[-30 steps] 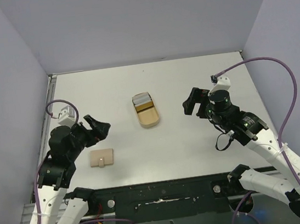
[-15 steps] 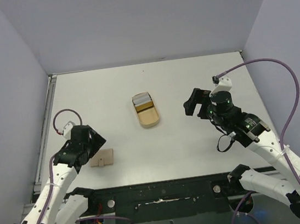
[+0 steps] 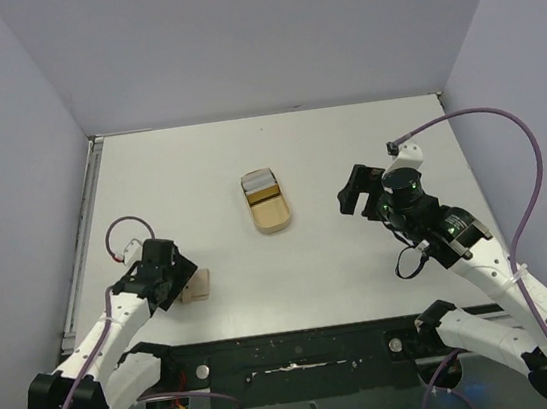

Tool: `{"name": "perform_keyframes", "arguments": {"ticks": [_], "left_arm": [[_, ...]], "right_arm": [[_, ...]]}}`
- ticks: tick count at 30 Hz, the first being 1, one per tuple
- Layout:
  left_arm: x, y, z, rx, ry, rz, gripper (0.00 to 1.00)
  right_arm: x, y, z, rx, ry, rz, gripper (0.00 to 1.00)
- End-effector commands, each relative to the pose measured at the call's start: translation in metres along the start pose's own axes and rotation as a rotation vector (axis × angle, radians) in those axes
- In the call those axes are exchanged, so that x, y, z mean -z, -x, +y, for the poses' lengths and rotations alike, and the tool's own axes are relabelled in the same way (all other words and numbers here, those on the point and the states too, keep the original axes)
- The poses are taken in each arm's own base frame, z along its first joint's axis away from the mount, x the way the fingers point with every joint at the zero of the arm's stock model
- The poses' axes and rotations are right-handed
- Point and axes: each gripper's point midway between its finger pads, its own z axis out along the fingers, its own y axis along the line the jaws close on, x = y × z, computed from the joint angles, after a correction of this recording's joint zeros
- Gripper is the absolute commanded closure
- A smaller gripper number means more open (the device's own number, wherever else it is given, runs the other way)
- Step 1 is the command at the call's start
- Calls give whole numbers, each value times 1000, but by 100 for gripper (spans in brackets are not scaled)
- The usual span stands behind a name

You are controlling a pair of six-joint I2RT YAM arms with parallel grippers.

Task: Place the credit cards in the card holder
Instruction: Move the card holder to the center of the board.

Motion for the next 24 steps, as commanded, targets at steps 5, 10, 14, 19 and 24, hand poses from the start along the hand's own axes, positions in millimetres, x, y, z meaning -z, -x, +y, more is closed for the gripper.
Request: {"name": "perform_keyframes", "arguments": {"ticks": [5, 10, 14, 19, 24], "left_arm": [[4, -41, -49, 92, -233, 139, 29], [19, -69, -76, 96, -327, 198, 31], [32, -95, -100, 75, -387, 242, 32], [46, -129, -133, -18, -463, 282, 33], [63, -142, -162, -186, -568, 311, 33]], "right_arm": [[0, 6, -6, -2, -31, -21, 2], [-3, 2, -6, -3, -38, -8, 2], [-3, 1, -7, -10, -44, -1, 3], [-3, -3, -8, -14, -46, 10, 2], [-1, -5, -10, -18, -55, 22, 2]]}}
